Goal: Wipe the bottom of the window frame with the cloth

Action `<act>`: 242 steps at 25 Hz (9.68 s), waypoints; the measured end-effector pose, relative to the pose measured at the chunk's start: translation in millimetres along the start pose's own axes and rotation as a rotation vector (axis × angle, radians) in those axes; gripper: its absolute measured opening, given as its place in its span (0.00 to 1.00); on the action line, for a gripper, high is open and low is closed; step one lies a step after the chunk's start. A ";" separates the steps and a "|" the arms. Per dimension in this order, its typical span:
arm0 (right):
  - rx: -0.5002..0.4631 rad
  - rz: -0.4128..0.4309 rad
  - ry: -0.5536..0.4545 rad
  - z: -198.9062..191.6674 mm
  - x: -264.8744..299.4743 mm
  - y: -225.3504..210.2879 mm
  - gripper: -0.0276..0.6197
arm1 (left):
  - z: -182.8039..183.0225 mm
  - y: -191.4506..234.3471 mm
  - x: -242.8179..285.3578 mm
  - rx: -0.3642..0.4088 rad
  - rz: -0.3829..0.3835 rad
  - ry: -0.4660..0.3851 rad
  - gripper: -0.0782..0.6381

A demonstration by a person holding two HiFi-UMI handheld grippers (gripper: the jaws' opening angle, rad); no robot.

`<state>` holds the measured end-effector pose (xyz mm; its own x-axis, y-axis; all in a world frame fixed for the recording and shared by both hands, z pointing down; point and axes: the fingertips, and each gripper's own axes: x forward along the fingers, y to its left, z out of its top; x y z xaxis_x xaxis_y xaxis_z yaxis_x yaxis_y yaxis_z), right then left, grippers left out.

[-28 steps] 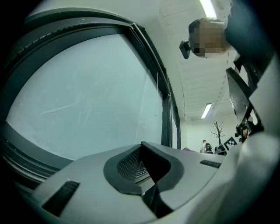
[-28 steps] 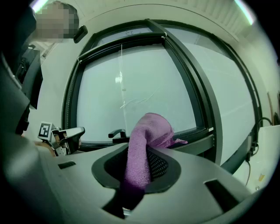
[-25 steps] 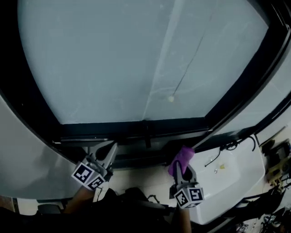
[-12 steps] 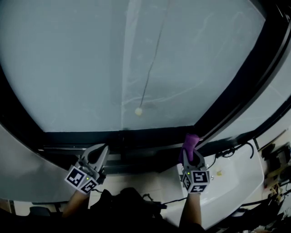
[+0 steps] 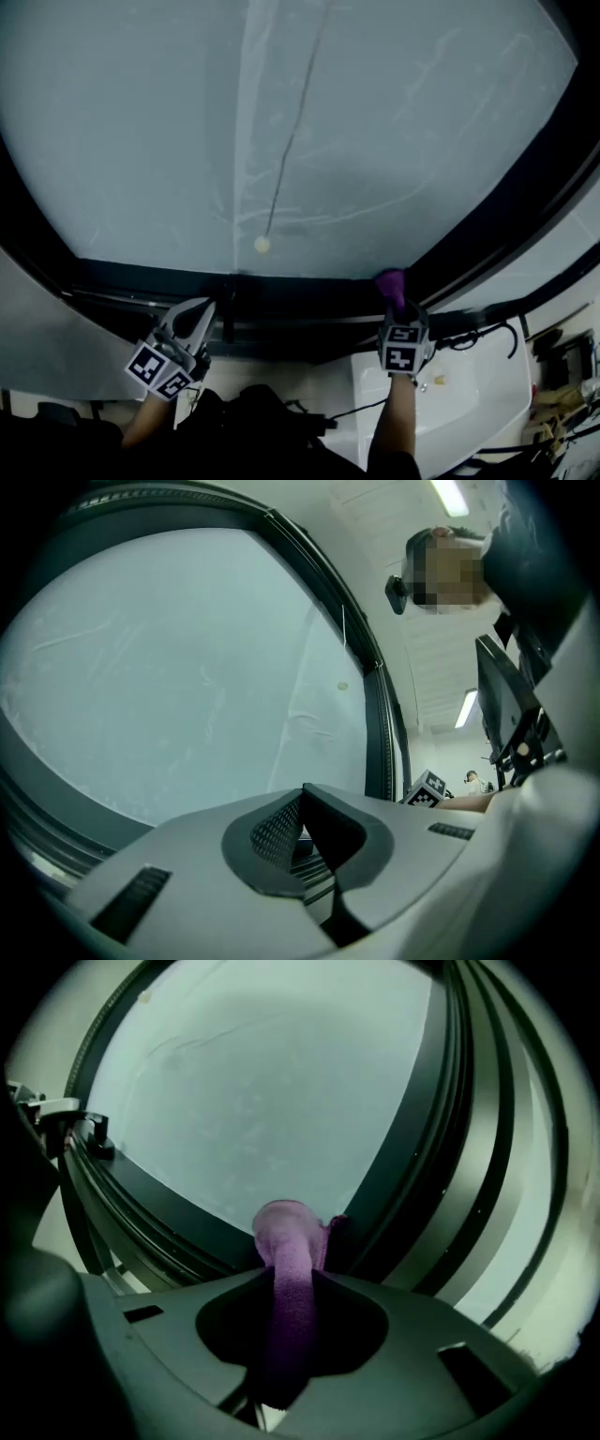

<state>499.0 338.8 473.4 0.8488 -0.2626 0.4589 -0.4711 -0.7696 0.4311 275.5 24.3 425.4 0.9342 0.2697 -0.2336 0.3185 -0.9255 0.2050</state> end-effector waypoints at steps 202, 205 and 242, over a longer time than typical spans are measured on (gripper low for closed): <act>-0.538 0.537 0.073 187.8 -82.9 437.5 0.17 | 64.6 122.8 -232.0 0.032 0.184 0.132 0.11; -0.542 0.608 0.057 186.0 -85.1 452.7 0.17 | 66.5 119.9 -236.5 0.031 0.218 0.126 0.11; -0.814 0.863 -0.078 234.4 -126.1 590.0 0.17 | 89.2 138.1 -329.9 0.103 0.544 0.074 0.11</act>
<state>170.3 -218.6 487.8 0.1753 -0.5694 0.8032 -0.8842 0.2678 0.3828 -3.1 -216.2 446.0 0.9695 -0.2394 -0.0519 -0.2265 -0.9567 0.1828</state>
